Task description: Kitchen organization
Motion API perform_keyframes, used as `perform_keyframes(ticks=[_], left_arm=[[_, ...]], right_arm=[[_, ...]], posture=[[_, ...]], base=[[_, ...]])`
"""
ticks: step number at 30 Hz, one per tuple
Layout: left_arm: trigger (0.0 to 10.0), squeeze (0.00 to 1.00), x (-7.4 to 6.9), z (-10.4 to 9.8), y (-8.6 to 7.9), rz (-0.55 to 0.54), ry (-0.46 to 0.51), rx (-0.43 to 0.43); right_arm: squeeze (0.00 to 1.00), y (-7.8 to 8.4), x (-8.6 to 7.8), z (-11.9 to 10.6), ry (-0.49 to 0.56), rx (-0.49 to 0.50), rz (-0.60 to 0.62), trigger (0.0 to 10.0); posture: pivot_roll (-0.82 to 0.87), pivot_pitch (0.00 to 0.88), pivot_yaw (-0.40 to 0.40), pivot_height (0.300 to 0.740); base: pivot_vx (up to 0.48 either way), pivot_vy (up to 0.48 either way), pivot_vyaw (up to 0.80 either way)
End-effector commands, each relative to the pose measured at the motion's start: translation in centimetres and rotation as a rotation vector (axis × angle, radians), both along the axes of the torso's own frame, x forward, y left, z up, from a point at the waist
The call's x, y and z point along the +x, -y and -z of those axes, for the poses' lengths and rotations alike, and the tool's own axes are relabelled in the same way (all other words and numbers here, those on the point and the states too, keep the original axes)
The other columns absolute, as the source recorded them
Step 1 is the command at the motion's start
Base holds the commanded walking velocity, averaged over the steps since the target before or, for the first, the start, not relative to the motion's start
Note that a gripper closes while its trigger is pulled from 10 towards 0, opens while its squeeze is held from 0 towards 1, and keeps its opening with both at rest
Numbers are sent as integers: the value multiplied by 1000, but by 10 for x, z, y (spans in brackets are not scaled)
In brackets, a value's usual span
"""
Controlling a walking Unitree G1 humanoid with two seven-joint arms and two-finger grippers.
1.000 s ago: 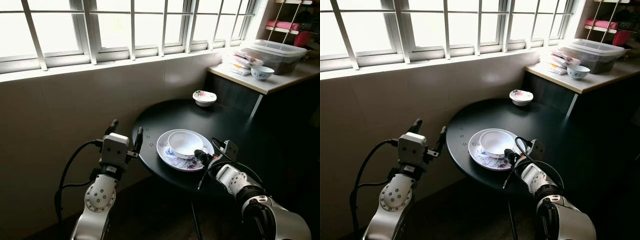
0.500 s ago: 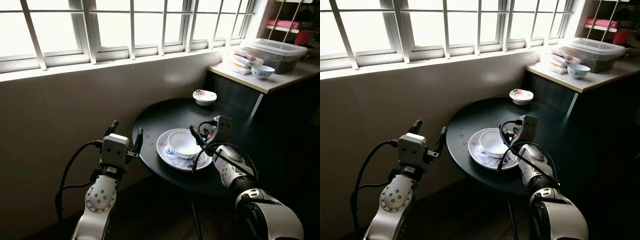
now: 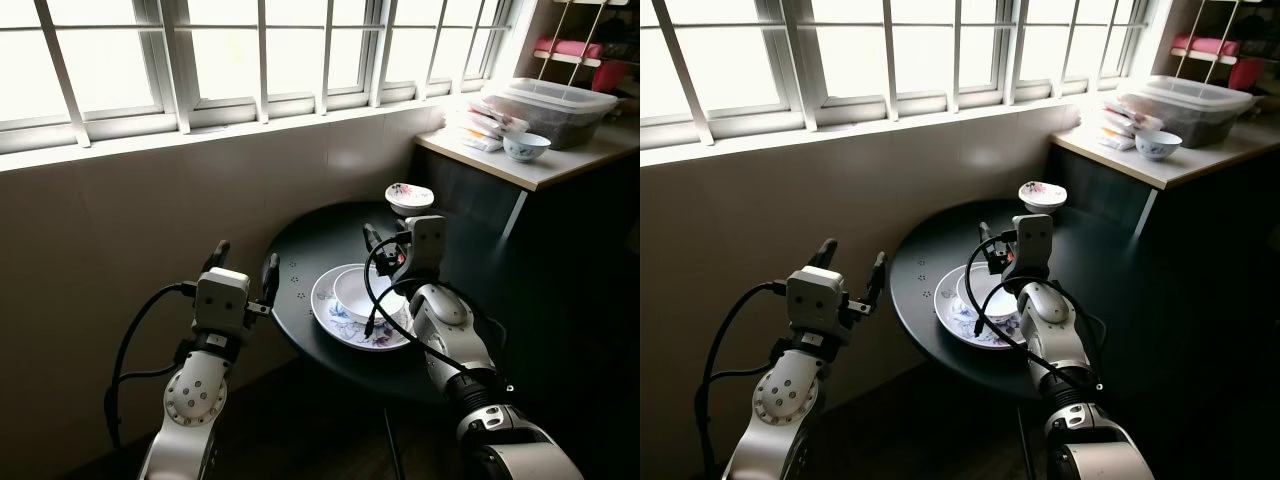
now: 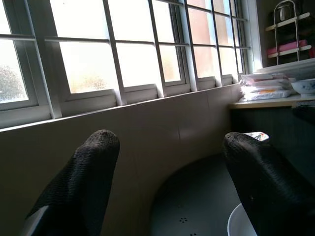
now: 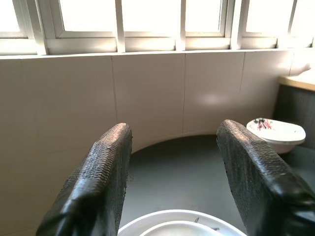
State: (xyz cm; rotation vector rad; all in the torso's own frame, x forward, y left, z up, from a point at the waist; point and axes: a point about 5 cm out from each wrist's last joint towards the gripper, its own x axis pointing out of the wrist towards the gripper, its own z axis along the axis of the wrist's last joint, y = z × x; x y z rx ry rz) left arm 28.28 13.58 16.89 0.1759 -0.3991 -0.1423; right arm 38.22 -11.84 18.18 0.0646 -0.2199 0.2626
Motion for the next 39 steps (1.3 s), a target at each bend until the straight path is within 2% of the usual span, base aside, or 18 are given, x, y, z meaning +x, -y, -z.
perform_keyframes(ticks=[1,4,9,17,23,27,30,32,34,36,38,39], left_arm=[[10000,0,-1,-5,4,22,22,-4],[10000,0,-1,-5,3,21,23,-3],[10000,0,0,-4,3,18,23,-3],[10000,0,0,-4,3,19,24,-3],[10000,0,1,-2,4,9,15,-11],[10000,0,1,-1,4,11,15,-10],[10000,0,1,-1,5,8,12,-7],[10000,0,1,-1,4,5,12,-5],[10000,0,1,0,3,2,10,-3],[10000,0,2,0,2,1,9,-2],[10000,0,2,0,2,1,5,-1],[10000,0,2,0,2,1,5,-1]], right_arm=[[0,-1,-2,-8,49,-32,11,10000],[0,-2,-2,-9,59,-38,7,10000],[0,-9,-10,-15,138,-100,-6,10000],[0,-10,-14,-16,148,-110,-4,10000],[0,1,-21,-16,168,-116,78,10000],[0,4,-23,-12,137,-101,114,10000],[0,13,-25,-2,74,-67,199,10000],[0,25,-26,9,-3,-70,301,10000],[0,32,-27,19,-73,-69,339,10000],[0,32,-28,22,-95,-67,340,10000],[0,25,-30,51,-276,-70,252,10000],[0,25,-30,51,-276,-70,252,10000]], posture=[[128,0,-55,740],[130,0,-55,740],[130,0,-56,740],[130,0,-56,740],[118,0,-61,740],[117,0,-64,740],[117,0,-66,740],[119,0,-66,740],[119,0,-67,740],[119,0,-67,740],[113,0,-64,740],[113,0,-64,740]], base=[[304,0,0],[292,0,0],[276,0,0],[274,0,0],[0,0,0],[0,0,0],[0,0,0],[0,0,0],[0,0,0],[0,0,0],[0,0,0],[0,0,0]])
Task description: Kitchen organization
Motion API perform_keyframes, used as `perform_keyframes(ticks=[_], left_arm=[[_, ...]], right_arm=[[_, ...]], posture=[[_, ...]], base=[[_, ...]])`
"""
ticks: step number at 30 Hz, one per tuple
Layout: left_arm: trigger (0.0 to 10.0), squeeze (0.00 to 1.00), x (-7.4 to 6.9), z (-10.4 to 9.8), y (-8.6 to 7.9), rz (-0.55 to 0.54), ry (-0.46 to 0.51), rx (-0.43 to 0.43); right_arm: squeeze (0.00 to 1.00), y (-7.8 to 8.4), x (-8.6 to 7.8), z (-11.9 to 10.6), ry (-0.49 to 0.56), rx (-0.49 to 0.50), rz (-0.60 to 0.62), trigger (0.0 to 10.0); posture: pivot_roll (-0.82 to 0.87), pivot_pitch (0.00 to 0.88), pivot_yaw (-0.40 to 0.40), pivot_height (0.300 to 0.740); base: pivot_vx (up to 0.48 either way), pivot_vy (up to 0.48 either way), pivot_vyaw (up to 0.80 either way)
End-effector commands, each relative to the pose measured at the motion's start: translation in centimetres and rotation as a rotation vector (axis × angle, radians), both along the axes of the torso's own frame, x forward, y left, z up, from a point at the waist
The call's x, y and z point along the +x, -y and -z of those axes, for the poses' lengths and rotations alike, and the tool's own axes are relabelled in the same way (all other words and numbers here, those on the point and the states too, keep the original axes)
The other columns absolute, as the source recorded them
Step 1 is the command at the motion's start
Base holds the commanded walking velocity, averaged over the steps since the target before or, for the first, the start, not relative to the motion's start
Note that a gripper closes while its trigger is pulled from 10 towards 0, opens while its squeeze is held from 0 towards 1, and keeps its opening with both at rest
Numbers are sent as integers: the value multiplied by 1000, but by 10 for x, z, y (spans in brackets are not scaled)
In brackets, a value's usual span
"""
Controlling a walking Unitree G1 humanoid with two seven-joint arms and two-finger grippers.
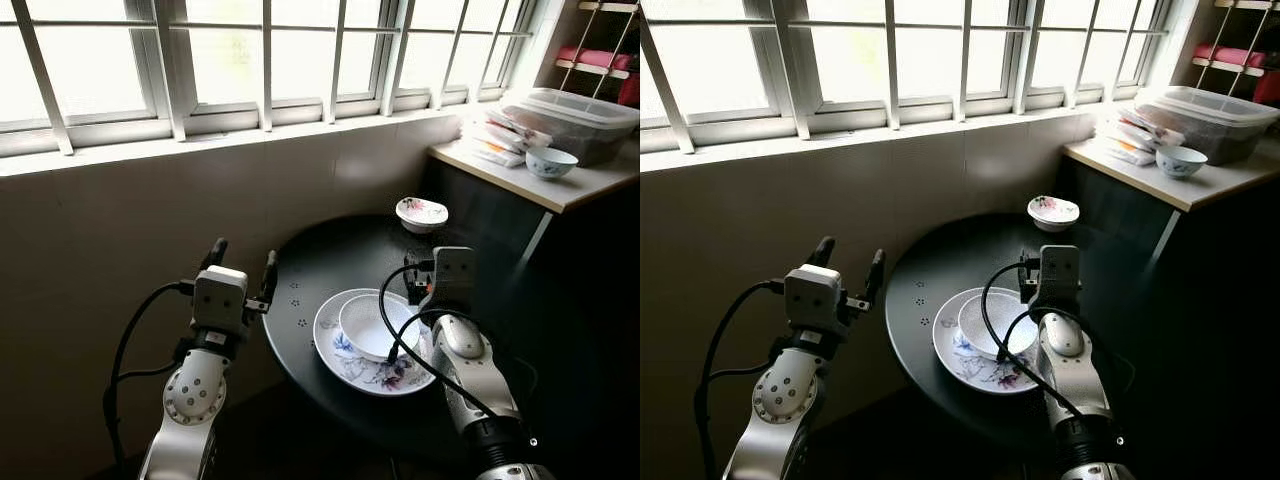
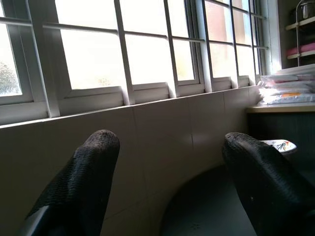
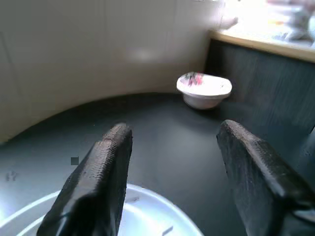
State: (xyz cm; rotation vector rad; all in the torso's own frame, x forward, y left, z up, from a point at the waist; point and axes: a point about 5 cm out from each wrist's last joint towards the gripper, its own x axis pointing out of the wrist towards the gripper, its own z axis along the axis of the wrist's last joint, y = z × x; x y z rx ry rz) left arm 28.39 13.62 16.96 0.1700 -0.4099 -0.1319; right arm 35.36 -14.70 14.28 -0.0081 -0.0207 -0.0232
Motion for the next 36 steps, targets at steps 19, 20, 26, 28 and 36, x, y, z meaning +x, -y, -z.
perform_keyframes(ticks=[19,20,26,28,36], left_arm=[[10000,0,3,0,1,8,-8,18],[10000,0,3,1,2,10,-11,20],[10000,0,3,1,2,12,-13,22],[10000,0,2,1,2,13,-14,23],[10000,0,2,2,2,9,-18,24]], right_arm=[[0,4,-5,28,-291,154,80,10000],[0,3,-6,31,-312,167,74,10000],[0,-5,-10,43,-398,256,37,10000],[0,-4,-10,43,-404,259,47,10000],[0,-2,-10,45,-449,337,79,10000]], posture=[[119,0,-62,740],[119,0,-62,740],[118,0,-61,740],[118,0,-61,740],[119,0,-62,740]], base=[[0,0,0],[0,0,0],[0,0,0],[0,0,0],[0,0,0]])
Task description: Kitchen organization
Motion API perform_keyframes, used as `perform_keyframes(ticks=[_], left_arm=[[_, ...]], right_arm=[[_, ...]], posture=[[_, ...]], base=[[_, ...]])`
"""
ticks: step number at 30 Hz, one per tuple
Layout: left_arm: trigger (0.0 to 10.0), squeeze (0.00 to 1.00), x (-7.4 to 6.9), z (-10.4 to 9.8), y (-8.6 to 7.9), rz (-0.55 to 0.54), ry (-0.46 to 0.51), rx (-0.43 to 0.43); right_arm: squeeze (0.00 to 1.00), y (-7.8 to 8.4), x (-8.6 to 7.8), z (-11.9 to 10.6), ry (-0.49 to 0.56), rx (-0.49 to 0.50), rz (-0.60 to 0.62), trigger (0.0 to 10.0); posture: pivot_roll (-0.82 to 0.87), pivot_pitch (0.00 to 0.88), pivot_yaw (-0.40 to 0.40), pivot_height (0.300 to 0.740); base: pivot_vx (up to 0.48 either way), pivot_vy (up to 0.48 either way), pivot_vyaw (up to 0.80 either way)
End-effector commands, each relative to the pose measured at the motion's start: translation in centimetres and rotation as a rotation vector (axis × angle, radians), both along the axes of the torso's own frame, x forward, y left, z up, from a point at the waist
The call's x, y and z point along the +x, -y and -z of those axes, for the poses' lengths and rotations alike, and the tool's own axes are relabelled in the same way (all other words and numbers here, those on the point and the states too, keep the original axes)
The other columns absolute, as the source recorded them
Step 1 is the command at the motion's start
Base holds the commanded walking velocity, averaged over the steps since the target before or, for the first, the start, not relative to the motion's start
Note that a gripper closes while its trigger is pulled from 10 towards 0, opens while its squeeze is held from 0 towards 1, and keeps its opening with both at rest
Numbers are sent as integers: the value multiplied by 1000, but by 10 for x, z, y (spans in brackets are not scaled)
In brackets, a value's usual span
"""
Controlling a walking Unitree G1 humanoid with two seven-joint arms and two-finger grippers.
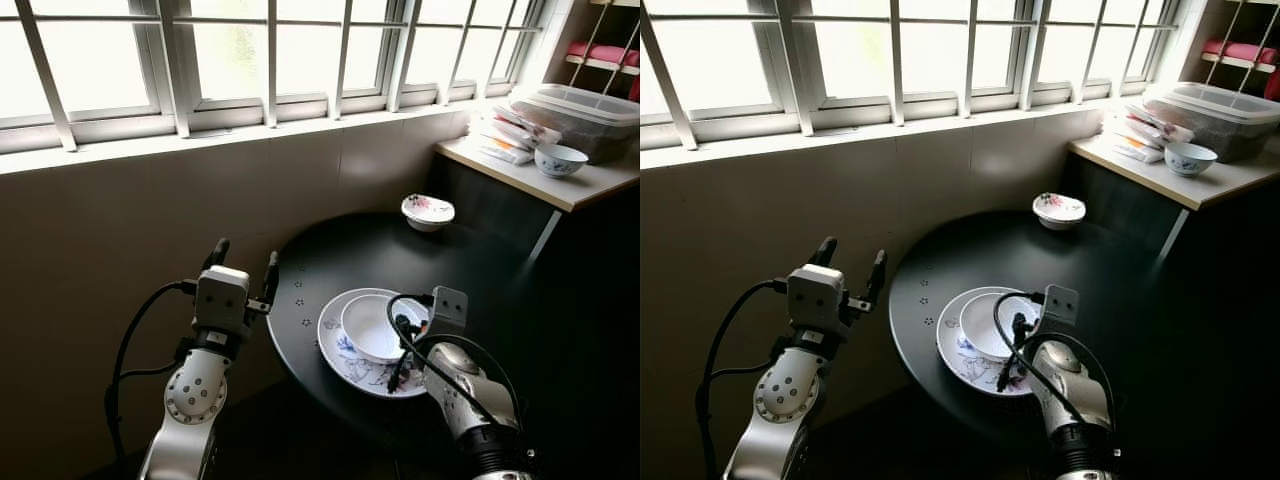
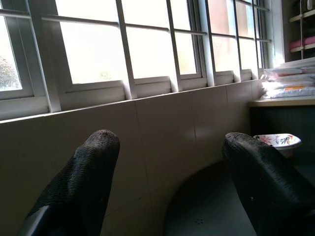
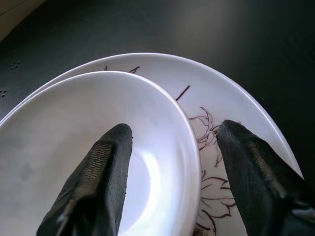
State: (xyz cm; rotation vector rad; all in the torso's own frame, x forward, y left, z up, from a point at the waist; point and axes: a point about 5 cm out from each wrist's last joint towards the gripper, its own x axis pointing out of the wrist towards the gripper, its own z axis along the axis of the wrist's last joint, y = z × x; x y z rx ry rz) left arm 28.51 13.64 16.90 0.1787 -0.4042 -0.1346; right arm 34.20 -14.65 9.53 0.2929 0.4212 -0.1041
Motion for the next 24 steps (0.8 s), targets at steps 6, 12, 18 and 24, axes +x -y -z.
perform_keyframes(ticks=[6,12,18,24], left_arm=[[10000,0,1,1,3,10,-13,15],[10000,0,1,2,3,10,-16,17],[10000,0,2,2,3,8,-17,19],[10000,0,2,2,2,6,-16,21]], right_arm=[[0,-6,2,-1,-41,71,-6,10000],[0,-18,-3,9,-151,238,-32,3569],[0,-20,-3,7,-160,329,-13,0],[0,-15,6,-18,11,383,31,0]], posture=[[119,0,-63,740],[118,0,-63,740],[118,0,-62,740],[121,0,-60,740]], base=[[0,0,0],[0,0,0],[0,0,0],[0,0,0]])
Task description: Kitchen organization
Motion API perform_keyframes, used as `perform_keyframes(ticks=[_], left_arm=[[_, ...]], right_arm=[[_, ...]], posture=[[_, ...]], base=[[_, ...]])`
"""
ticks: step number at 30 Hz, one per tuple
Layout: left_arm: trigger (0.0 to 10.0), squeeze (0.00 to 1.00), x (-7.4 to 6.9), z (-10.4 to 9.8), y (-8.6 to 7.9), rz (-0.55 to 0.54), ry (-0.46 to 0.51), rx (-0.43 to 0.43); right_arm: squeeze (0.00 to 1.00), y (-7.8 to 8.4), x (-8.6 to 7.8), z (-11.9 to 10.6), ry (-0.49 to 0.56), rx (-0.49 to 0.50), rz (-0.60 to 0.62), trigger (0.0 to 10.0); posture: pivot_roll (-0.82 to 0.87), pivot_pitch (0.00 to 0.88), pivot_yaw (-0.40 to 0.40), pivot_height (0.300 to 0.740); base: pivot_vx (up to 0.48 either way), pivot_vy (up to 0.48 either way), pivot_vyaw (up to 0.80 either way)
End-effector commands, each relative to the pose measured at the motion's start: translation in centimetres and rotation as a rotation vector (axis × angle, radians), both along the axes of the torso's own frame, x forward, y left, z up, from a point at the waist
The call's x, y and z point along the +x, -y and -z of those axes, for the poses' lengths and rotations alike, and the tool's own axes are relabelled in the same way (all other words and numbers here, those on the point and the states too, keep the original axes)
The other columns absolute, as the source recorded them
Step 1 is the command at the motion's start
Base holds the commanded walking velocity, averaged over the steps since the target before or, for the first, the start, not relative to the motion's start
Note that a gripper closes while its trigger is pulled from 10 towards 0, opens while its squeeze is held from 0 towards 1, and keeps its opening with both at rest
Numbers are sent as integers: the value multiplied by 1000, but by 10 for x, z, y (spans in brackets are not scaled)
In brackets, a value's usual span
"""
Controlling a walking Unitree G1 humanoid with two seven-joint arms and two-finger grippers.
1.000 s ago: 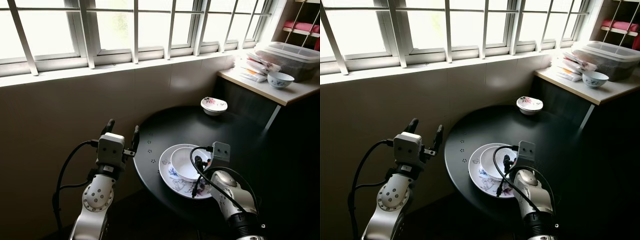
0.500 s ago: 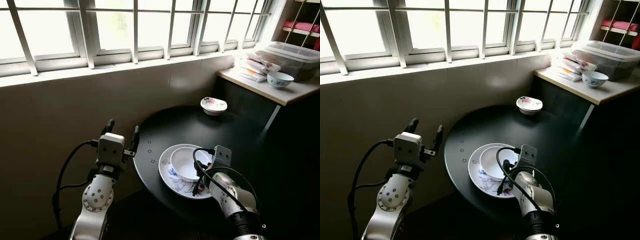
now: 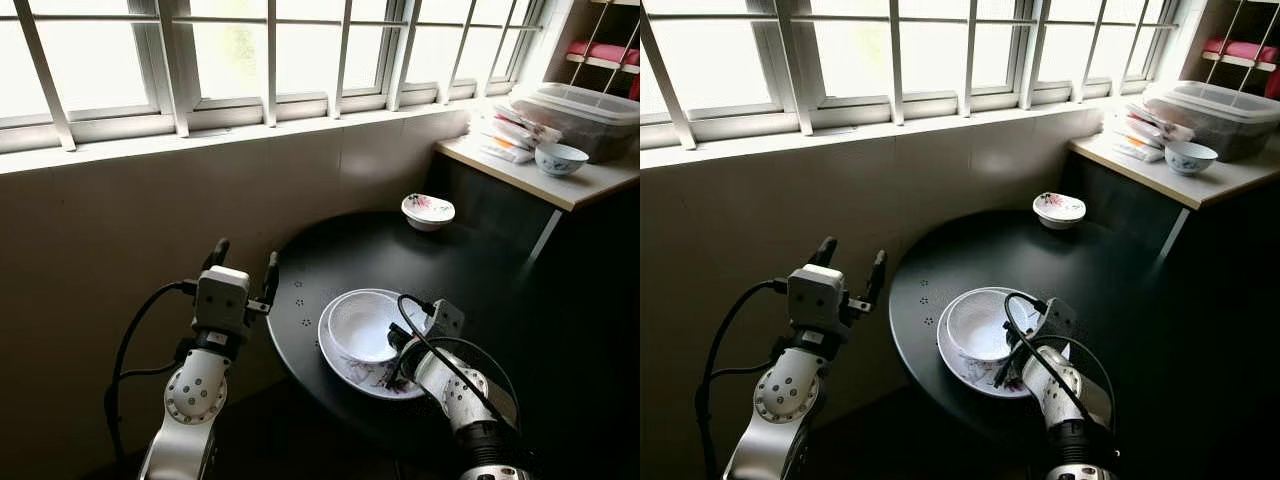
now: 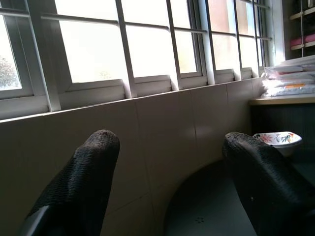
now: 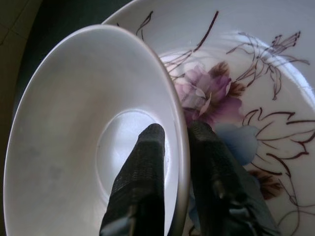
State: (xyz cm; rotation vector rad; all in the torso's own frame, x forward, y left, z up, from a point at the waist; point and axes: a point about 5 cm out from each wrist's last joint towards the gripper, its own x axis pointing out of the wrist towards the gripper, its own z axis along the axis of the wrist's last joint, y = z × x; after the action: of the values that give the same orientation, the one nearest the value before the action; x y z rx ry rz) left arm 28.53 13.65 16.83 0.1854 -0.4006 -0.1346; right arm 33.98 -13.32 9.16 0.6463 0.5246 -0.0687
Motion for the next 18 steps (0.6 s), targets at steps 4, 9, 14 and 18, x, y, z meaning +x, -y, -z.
perform_keyframes(ticks=[4,9,14,18], left_arm=[[10000,0,2,1,2,7,-13,16],[10000,0,2,2,2,8,-13,17],[10000,0,2,2,1,1,-11,16],[10000,0,3,3,-2,-24,-17,-3]], right_arm=[[0,1,12,-34,186,24,49,0],[0,-1,14,-62,378,20,61,0],[0,-4,12,-85,553,-26,46,0],[0,-9,9,-103,695,-94,1,0]], posture=[[121,0,-59,740],[121,0,-58,740],[123,0,-58,740],[123,0,-58,740]], base=[[0,0,0],[0,0,0],[0,0,0],[0,0,0]])
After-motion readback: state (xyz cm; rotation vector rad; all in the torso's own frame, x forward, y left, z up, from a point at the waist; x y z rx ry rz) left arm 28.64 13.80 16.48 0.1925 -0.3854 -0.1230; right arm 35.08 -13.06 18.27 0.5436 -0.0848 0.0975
